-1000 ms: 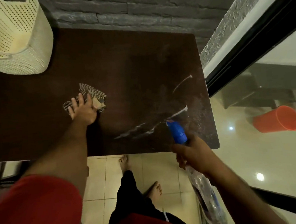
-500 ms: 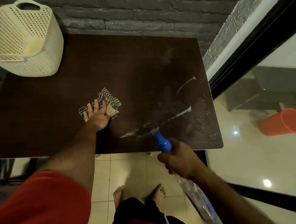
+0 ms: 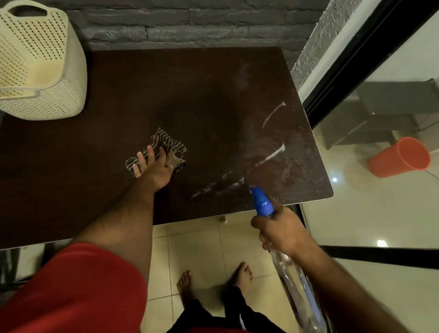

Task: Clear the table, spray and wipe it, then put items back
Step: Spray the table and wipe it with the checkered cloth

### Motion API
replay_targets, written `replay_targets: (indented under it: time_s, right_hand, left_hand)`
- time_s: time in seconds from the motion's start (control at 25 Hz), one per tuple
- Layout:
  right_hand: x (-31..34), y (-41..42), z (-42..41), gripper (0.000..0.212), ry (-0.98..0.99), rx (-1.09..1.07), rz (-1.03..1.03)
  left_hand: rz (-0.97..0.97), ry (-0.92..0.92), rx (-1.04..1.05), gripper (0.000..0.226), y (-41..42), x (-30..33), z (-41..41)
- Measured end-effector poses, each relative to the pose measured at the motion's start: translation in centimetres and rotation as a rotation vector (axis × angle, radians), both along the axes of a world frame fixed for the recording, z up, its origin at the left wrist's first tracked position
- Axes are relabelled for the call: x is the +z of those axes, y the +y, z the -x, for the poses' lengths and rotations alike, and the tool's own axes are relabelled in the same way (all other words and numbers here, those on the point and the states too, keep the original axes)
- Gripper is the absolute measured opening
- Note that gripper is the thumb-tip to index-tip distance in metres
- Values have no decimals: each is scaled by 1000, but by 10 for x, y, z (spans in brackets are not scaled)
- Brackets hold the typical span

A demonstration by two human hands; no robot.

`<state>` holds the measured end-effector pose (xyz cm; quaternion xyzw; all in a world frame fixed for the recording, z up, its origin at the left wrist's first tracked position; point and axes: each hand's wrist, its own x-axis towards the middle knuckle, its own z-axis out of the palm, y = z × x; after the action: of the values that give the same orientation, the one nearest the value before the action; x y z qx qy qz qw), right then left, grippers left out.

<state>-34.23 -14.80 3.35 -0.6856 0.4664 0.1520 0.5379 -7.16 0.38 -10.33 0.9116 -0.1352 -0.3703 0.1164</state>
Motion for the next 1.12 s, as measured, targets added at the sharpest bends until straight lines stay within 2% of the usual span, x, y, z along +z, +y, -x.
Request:
replay_targets:
  time_s: [0.16,0.24,0.36,0.44,0.56,0.68,0.76,0.88,0.96,1.12]
  right_hand:
    - [9,31,1,23,-22,39,-166]
    - [9,39,2,19,-59,-30,-194]
    - [3,32,5,13,-94,-169,-158]
    - [1,23,8,16,-112,-166,-153]
    - [-1,10,12,20,-127,-101,-114]
    - [-5,-8,16,19,-154,-100,-102]
    - [-8,-20,19,18,-156,-89,-98]
    - [-8,-30,20,20,-140,14,-80]
    - [-8,-37,18,22,-123,88,-58]
    - [-10,-51,18,20,-186,59,-77]
  left_hand:
    - [-20,-29,-30,63,3,3,1]
    - [-18,-101,-86,63,-5,-1,21]
    - [63,-209,-376,61,-20,-8,100]
    - [89,-248,-534,59,-22,-13,117]
    - [106,-280,-364,58,-55,-19,46]
    - [-9,-252,-240,59,-94,-18,0]
    - [16,-299,-281,59,-99,-15,43]
    - [119,-348,-552,60,-63,-14,146]
    - [117,-339,-582,59,-63,-20,137]
    - [29,-303,-278,57,-118,-23,46]
